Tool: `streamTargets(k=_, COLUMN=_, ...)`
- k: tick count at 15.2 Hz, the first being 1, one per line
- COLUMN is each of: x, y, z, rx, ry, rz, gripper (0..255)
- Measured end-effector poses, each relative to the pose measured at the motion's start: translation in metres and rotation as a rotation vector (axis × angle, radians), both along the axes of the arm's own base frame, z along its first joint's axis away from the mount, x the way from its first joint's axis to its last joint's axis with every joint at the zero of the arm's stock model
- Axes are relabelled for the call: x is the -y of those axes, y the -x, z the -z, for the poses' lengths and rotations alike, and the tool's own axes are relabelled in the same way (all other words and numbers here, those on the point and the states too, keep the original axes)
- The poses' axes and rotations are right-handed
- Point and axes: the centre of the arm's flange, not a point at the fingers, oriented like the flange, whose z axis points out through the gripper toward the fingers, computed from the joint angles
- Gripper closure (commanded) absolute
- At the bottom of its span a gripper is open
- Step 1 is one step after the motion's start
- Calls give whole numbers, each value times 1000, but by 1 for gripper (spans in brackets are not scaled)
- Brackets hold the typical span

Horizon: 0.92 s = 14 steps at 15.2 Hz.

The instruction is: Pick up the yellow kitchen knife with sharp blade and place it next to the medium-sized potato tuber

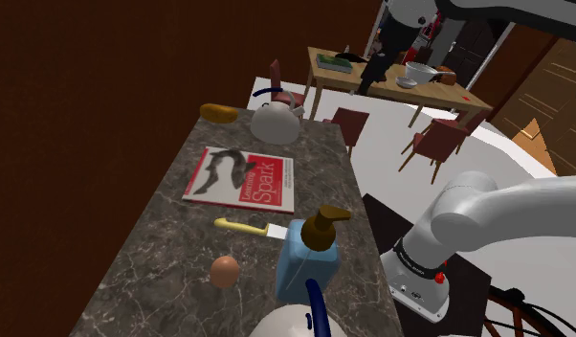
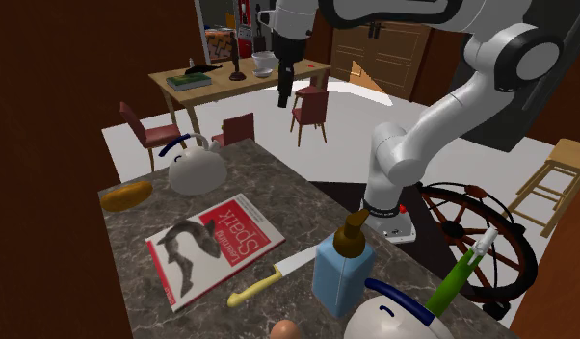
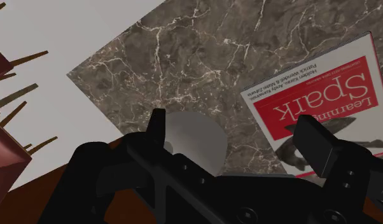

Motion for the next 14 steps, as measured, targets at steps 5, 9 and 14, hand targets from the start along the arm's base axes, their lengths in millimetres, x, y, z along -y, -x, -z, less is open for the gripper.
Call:
streamTargets(k=5, x=-20, y=-11, z=28, rx=-23, ry=-26, rz=-39, gripper=0)
streamTargets(k=9, x=-50, y=-24, z=63, rx=-53, ry=-60, rz=-91, gripper=0)
streamTargets(k=14, x=-94, y=-33, z=107, rx=-91, ry=-104, rz=-156, gripper=0)
